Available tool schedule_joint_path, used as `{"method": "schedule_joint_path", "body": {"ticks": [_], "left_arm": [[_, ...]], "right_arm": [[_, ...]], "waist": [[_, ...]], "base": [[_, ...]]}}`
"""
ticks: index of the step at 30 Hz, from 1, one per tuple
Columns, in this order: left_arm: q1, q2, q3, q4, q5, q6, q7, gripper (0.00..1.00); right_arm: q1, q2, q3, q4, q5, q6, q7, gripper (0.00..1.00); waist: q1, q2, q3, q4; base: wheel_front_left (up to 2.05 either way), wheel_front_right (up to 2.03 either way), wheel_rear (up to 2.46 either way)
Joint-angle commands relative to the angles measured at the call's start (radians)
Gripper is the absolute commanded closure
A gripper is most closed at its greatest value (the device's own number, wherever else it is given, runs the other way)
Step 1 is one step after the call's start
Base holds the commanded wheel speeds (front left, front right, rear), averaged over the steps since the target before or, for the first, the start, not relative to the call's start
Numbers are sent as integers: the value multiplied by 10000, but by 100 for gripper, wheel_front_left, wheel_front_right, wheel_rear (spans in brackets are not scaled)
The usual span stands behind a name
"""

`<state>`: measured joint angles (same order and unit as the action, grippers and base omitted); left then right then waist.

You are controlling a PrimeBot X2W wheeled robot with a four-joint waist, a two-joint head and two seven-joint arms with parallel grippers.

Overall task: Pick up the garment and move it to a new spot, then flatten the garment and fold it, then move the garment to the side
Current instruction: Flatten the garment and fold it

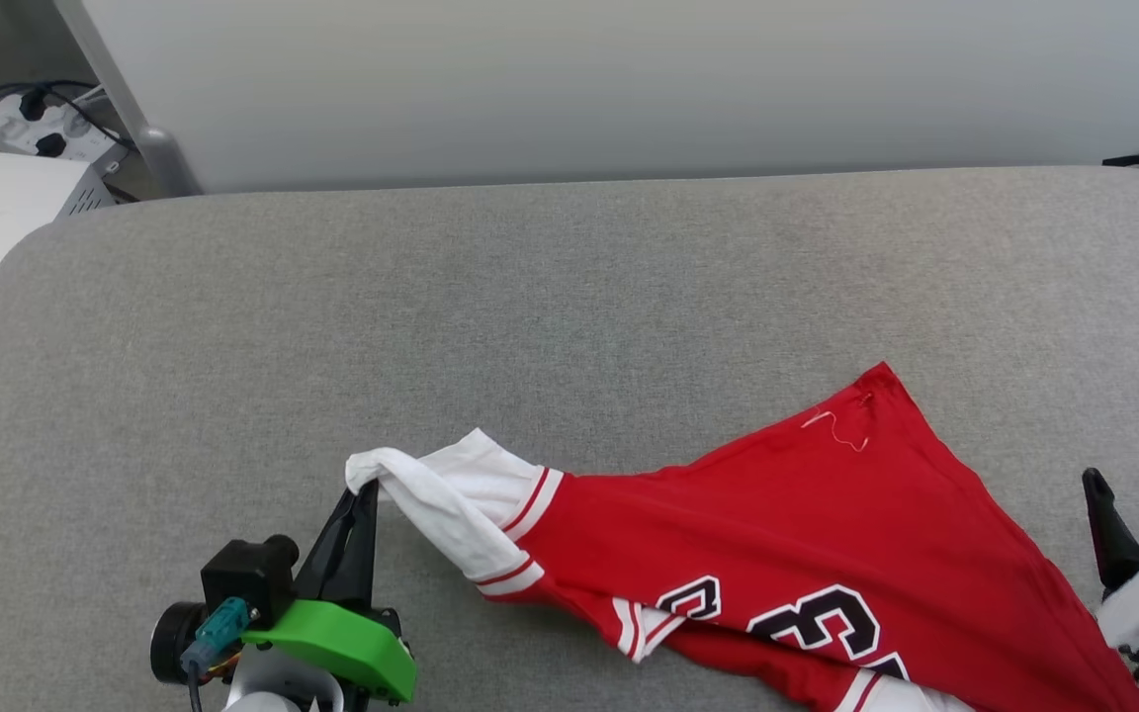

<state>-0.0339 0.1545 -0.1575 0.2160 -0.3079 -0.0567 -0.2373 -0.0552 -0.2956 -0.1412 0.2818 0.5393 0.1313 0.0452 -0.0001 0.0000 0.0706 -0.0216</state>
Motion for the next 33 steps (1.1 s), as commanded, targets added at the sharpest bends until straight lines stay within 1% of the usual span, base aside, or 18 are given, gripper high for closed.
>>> {"method": "schedule_joint_path", "body": {"ticks": [1, 5, 12, 15, 20, 24, 26, 29, 30, 31, 32, 33], "left_arm": [[-263, -34, -25, -52, -1, 9, -76, 100], [-613, -162, -216, -144, 57, -25, -103, 100], [-1225, -383, -483, -147, 122, -110, -175, 100], [-1447, -462, -559, -130, 139, -151, -202, 100], [-1809, -607, -662, -52, 159, -215, -231, 100], [-2008, -718, -689, -30, 161, -264, -240, 100], [-2030, -766, -662, -44, 173, -276, -241, 100], [-2009, -826, -603, -48, 194, -295, -242, 100], [-1994, -840, -587, -43, 201, -302, -242, 100], [-1970, -855, -564, -33, 212, -309, -243, 100], [-1949, -865, -540, -27, 222, -314, -243, 100], [-1923, -875, -504, -23, 233, -322, -243, 100]], "right_arm": [[-492, -165, 235, 135, 9, -6, 221, 0], [-1675, -754, 1106, 678, 328, -6, 1416, 0], [-3799, -1873, 2923, 1286, 1295, -6, 4306, 0], [-4484, -2237, 3619, 1419, 1613, -6, 5101, 0], [-5342, -2642, 4560, 1940, 1975, -6, 5626, 0], [-5521, -2716, 5280, 2456, 2416, -6, 5970, 0], [-5417, -2722, 5774, 2651, 2734, -6, 6461, 0], [-5206, -2780, 6480, 2895, 3348, -6, 7568, 0], [-5182, -2785, 6591, 2926, 3544, -6, 7789, 52], [-5188, -2811, 6728, 2921, 3709, -6, 7968, 97], [-5209, -2847, 6838, 2915, 3790, -6, 8065, 100], [-5260, -2860, 6911, 2895, 3912, -6, 8098, 100]], "waist": [[1, 0, 271, 256], [1, 0, 712, 625], [1, 0, 1512, 1213], [1, 0, 1836, 1428], [1, 0, 2310, 1712], [1, 0, 2559, 1856], [1, 0, 2620, 1898], [1, 0, 2639, 1921], [1, 0, 2628, 1920], [1, 0, 2610, 1917], [1, 0, 2596, 1908], [1, 0, 2577, 1892]], "base": [[0, 0, 0], [0, 0, 0], [0, 0, 0], [0, 0, 0], [0, 0, 0], [0, 0, 0], [0, 0, 0], [0, 0, 0], [0, 0, 0], [0, 0, 0], [0, 0, 0], [0, 0, 0]]}}
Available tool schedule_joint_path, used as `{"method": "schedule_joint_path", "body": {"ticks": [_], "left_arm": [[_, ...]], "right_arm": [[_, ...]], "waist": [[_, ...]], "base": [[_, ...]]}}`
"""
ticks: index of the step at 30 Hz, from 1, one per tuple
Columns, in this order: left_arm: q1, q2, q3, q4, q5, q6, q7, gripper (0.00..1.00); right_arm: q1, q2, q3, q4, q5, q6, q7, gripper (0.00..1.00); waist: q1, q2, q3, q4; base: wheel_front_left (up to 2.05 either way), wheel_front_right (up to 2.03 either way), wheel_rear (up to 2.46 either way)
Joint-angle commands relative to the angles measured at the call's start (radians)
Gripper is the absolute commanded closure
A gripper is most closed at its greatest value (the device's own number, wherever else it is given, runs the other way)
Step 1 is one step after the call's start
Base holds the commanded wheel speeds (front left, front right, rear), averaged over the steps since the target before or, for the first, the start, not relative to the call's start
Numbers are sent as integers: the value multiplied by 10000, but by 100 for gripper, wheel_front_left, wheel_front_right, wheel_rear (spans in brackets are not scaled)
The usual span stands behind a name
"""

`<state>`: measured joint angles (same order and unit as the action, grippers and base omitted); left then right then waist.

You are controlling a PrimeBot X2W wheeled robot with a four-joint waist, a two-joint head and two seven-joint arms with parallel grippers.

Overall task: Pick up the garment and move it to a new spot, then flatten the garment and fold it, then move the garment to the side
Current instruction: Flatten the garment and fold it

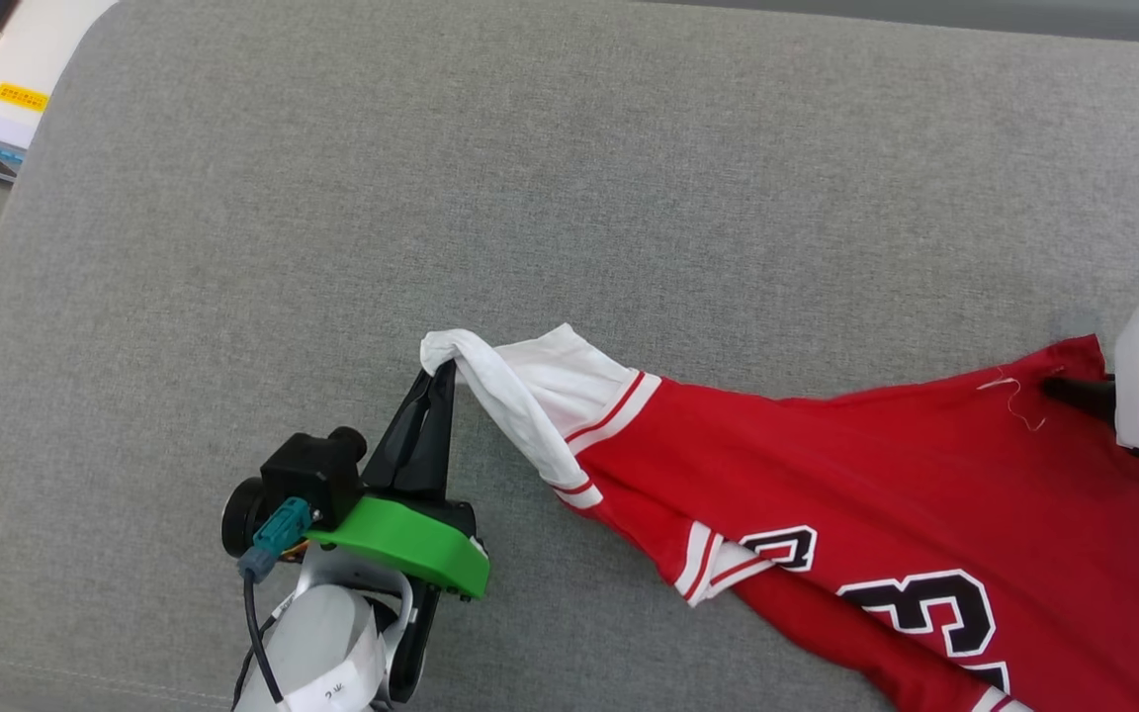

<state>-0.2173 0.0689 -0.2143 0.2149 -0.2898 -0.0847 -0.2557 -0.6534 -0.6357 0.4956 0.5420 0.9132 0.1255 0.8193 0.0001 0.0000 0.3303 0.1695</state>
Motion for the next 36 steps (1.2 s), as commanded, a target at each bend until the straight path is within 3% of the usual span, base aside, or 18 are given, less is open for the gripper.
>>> {"method": "schedule_joint_path", "body": {"ticks": [1, 11, 20, 27, 36], "left_arm": [[-64, -28, 92, -7, 66, -46, -59, 100], [265, -45, 449, 126, 158, -117, -60, 100], [-461, 799, 680, 261, 470, -133, 130, 100], [-3262, 1795, 603, 1238, 404, -363, 514, 100], [-7549, 2274, 474, 3708, -224, -446, 759, 100]], "right_arm": [[652, 531, 576, 253, 229, 52, 275, 100], [-50, 312, 263, 230, 592, 52, -1257, 100], [-623, 324, 403, 488, -432, 52, -3048, 100], [-1731, 797, -196, 1263, -1336, 52, -4813, 100], [-4366, 1332, -1233, 2125, -2545, 52, -6855, 100]], "waist": [[-1, 0, -48, -33], [-1, 0, -922, -224], [-1, 0, -2024, -782], [-1, 0, -2126, -1212], [-1, 0, -1138, -1707]], "base": [[0, 0, 0], [0, 0, 0], [0, 0, 0], [0, 0, 0], [0, 0, 0]]}}
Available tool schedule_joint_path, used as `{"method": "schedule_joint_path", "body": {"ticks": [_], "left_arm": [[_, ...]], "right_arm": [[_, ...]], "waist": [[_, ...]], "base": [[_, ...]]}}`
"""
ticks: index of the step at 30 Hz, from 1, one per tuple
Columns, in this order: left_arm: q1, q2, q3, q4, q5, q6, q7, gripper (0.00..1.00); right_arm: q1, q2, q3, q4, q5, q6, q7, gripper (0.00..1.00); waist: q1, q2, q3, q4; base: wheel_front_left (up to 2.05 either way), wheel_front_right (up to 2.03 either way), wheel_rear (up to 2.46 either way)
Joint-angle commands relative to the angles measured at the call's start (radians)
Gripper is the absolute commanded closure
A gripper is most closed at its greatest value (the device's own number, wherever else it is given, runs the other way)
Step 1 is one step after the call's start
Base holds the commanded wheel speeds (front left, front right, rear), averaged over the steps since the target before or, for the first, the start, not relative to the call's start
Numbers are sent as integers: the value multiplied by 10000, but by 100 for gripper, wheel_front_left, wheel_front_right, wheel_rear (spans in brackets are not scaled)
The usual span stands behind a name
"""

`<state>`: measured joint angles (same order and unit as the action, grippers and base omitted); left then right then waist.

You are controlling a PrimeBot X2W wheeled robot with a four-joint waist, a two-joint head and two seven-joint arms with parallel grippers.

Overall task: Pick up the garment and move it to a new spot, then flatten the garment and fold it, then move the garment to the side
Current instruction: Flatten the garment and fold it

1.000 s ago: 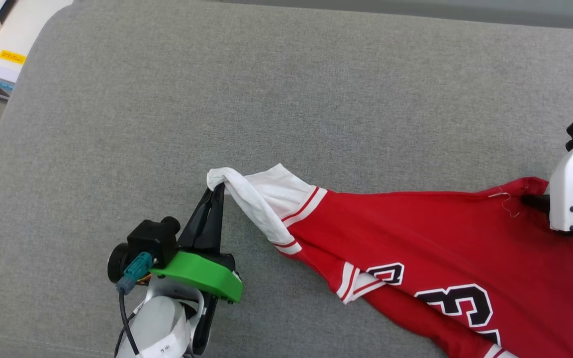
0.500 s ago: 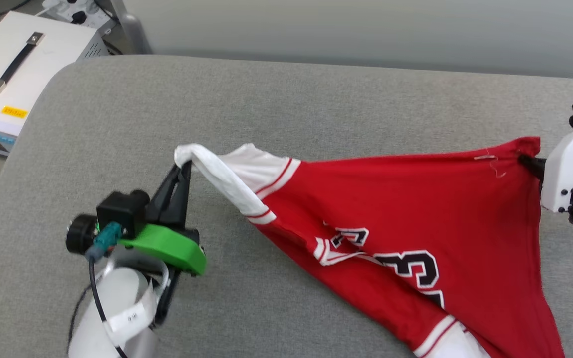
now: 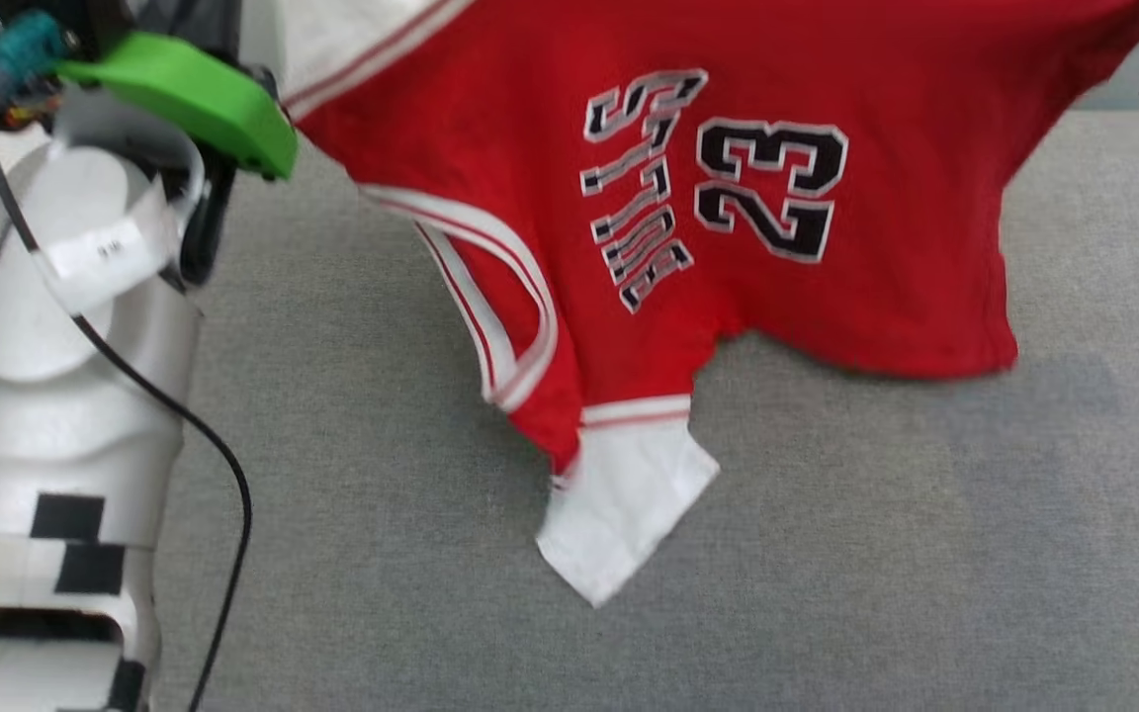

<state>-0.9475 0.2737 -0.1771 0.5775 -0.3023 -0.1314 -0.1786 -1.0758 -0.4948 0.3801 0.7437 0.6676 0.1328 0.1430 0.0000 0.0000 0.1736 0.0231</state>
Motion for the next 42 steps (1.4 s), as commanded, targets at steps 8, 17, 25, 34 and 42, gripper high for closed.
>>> {"method": "schedule_joint_path", "body": {"ticks": [8, 17, 25, 34, 42], "left_arm": [[-3954, 688, 440, 1747, -137, 230, 39, 100], [-6810, 892, 333, 2873, 119, 614, 398, 100], [-7250, 731, 223, 3635, 74, 669, 112, 100], [-6301, 245, 210, 4283, -394, 362, -447, 100], [-3957, -142, 137, 4287, -1120, 44, -770, 100]], "right_arm": [[-2941, 143, -461, 684, -1076, -21, -1256, 100], [-5322, 426, -370, 1357, -1626, -21, -1650, 100], [-6358, 927, 16, 2155, -1603, -21, -2098, 100], [-5902, 1095, 1023, 2582, -875, -21, -2257, 100], [-3509, 727, 2256, 2049, 322, -21, -2542, 100]], "waist": [[0, 0, 1795, -628], [0, 0, 3513, -763], [0, 0, 4430, -617], [0, 0, 4572, -352], [0, 0, 3865, -170]], "base": [[0, 0, 0], [0, 0, 0], [0, 0, 0], [0, 0, 0], [0, 0, 0]]}}
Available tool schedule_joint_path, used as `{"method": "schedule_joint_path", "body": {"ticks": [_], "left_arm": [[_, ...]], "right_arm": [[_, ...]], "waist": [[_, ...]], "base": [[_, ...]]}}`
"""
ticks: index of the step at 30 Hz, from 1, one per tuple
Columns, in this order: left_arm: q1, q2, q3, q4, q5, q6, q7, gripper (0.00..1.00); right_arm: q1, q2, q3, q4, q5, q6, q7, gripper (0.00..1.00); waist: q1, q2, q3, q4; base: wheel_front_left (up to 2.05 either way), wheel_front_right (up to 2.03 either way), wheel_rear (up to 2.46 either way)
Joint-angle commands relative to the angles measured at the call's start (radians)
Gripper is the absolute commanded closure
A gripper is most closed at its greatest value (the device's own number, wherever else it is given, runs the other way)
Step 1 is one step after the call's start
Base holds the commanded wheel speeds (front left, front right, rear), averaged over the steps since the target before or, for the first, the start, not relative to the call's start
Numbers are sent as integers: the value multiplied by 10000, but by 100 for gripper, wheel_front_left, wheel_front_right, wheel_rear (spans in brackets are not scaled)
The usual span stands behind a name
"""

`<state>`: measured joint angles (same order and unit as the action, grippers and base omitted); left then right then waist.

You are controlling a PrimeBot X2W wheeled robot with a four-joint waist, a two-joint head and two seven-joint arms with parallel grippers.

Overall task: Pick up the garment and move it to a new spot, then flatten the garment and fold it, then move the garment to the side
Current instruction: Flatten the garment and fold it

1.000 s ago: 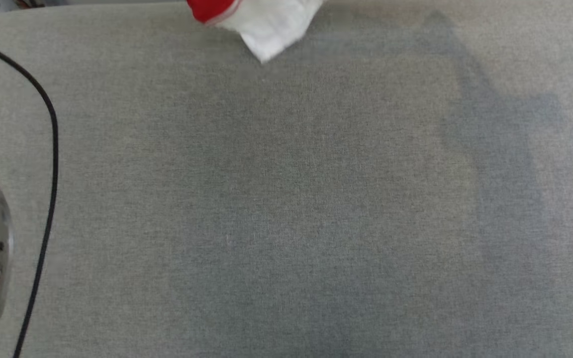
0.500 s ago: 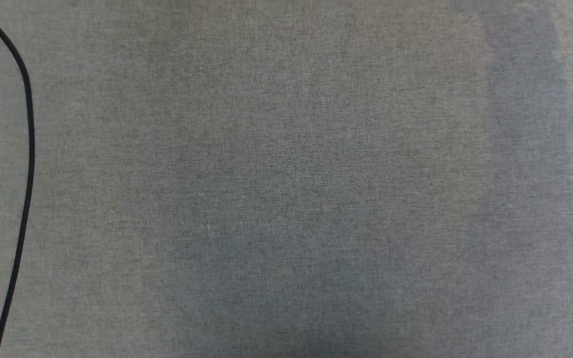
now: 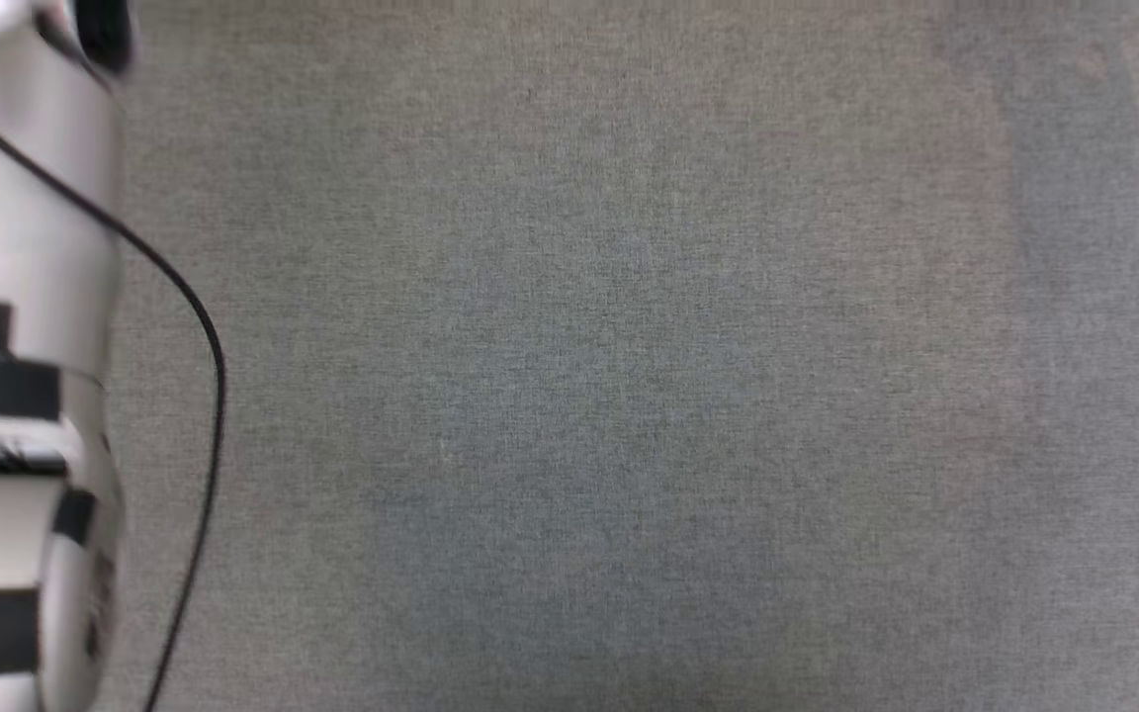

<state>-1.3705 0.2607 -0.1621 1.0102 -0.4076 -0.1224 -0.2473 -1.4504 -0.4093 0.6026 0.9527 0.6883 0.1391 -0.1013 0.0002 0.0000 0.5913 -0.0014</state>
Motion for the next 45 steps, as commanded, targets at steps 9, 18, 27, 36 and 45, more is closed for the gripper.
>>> {"method": "schedule_joint_path", "body": {"ticks": [9, 18, 27, 36, 45], "left_arm": [[4570, -33, -413, -1931, -1065, -79, -141, 100], [8363, 118, -42, -4067, -1077, -43, -143, 100], [12080, 109, 325, -6060, -1466, 537, 45, 100], [14828, 255, 381, -8498, -1660, 1428, 1057, 100], [16640, 361, 227, -10417, -1842, 2076, 2212, 100]], "right_arm": [[3947, -643, 903, -905, 1861, -84, -500, 100], [6856, -1047, 1170, -1706, 2847, -84, -738, 100], [9702, -1341, 785, -2559, 3116, -84, -1087, 100], [12252, -1200, -274, -3502, 2774, -84, -1007, 100], [14530, -875, -1925, -4706, 1632, -84, -258, 100]], "waist": [[-2, 0, -2061, 234], [-2, 0, -3860, 270], [-2, 0, -5313, 271], [-2, 0, -5888, 243], [-2, 0, -6018, 306]], "base": [[0, 0, 0], [0, 0, 0], [0, 0, 0], [0, 0, 0], [0, 0, 0]]}}
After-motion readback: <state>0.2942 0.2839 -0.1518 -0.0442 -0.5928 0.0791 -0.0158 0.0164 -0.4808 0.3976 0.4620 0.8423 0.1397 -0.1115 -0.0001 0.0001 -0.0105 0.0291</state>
